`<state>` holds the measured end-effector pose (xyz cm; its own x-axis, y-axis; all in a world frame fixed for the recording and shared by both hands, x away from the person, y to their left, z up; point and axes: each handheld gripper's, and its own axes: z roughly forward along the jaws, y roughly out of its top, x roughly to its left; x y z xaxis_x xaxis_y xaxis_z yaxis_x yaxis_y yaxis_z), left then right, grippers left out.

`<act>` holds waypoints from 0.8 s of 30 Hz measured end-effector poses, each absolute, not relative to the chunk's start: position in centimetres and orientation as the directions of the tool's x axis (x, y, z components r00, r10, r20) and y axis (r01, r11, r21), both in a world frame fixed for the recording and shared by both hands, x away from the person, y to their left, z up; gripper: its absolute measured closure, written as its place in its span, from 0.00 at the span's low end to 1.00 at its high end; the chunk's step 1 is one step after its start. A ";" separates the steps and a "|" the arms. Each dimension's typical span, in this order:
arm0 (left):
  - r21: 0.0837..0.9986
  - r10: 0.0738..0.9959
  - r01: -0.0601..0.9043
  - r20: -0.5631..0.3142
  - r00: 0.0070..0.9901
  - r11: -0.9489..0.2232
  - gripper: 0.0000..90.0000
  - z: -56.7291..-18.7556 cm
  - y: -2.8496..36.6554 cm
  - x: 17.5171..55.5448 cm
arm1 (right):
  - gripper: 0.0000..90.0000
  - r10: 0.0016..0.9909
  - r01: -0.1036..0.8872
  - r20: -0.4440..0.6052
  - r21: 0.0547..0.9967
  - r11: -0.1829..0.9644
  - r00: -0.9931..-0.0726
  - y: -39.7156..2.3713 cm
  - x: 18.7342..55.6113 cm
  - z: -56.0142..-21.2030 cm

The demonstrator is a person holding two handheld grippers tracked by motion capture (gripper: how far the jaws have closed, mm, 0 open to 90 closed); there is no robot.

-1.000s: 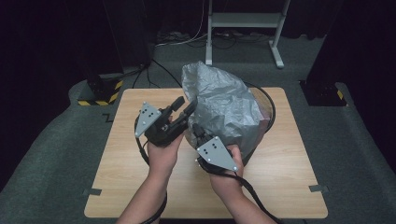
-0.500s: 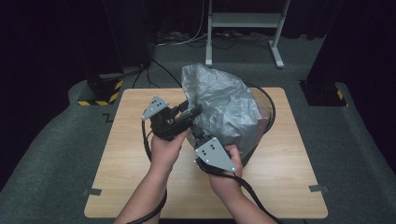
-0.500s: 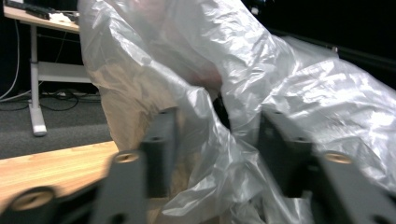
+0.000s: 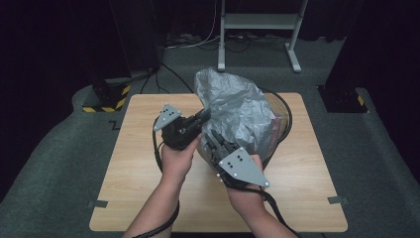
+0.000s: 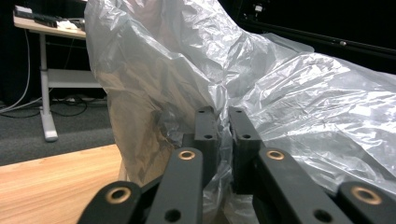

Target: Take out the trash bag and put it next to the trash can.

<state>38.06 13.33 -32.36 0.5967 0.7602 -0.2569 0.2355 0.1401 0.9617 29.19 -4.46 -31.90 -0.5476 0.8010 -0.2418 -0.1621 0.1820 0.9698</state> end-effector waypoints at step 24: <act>0.978 0.779 0.145 -0.207 0.591 0.150 0.98 -31.2 12.5 37.5 | 0.80 0.928 -0.128 -0.209 0.976 0.177 -0.309 -17.7 28.3 -29.8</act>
<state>37.45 12.46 -31.15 0.5913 0.7794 -0.2071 0.1454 0.1495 0.9780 28.26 -17.68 -29.80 -0.3089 0.9280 -0.2085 -0.1275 0.1769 0.9759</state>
